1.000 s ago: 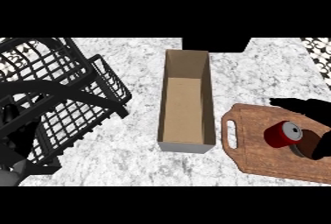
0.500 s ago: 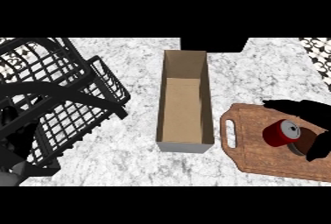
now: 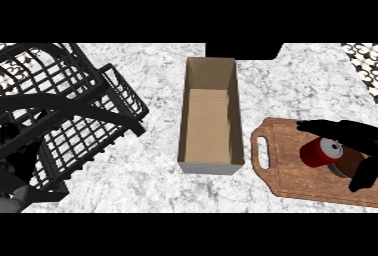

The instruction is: Pick the can from the cutting board and place it in the cardboard box

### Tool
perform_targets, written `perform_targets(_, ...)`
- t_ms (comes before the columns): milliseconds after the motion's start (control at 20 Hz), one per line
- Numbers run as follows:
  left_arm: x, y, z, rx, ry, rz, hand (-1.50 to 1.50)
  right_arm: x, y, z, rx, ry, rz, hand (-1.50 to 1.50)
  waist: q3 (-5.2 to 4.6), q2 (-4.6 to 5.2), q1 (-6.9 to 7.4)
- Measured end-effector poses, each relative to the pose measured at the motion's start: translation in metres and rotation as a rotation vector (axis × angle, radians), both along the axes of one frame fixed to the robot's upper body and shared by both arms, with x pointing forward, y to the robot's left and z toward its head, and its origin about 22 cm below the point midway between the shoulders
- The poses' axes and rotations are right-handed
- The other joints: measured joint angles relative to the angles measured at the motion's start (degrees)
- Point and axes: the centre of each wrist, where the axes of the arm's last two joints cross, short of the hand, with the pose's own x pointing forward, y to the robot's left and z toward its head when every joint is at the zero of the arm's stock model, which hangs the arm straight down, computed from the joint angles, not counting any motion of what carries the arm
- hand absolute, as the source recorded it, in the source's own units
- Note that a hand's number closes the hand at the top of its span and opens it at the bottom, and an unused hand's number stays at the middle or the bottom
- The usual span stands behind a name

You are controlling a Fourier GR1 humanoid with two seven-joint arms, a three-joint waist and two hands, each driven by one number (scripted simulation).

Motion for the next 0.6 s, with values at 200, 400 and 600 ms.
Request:
perform_targets(200, 0.001, 0.0, 0.0, -0.008, -0.011, 0.008, 0.0, -0.001, 0.008, -0.009, -0.044, 0.022, -0.03, -1.5, 0.05, 0.09, 0.18)
perform_targets(400, 0.001, 0.0, 0.0, -0.02, -0.04, 0.019, 0.0, -0.001, 0.021, -0.017, -0.058, 0.013, -0.052, 1.5, -0.31, -0.12, 0.28)
perform_targets(600, 0.002, 0.003, -0.002, -0.039, -0.1, 0.013, 0.0, 0.0, 0.027, -0.027, -0.045, -0.101, -0.069, 1.5, -0.47, -0.37, 0.36)
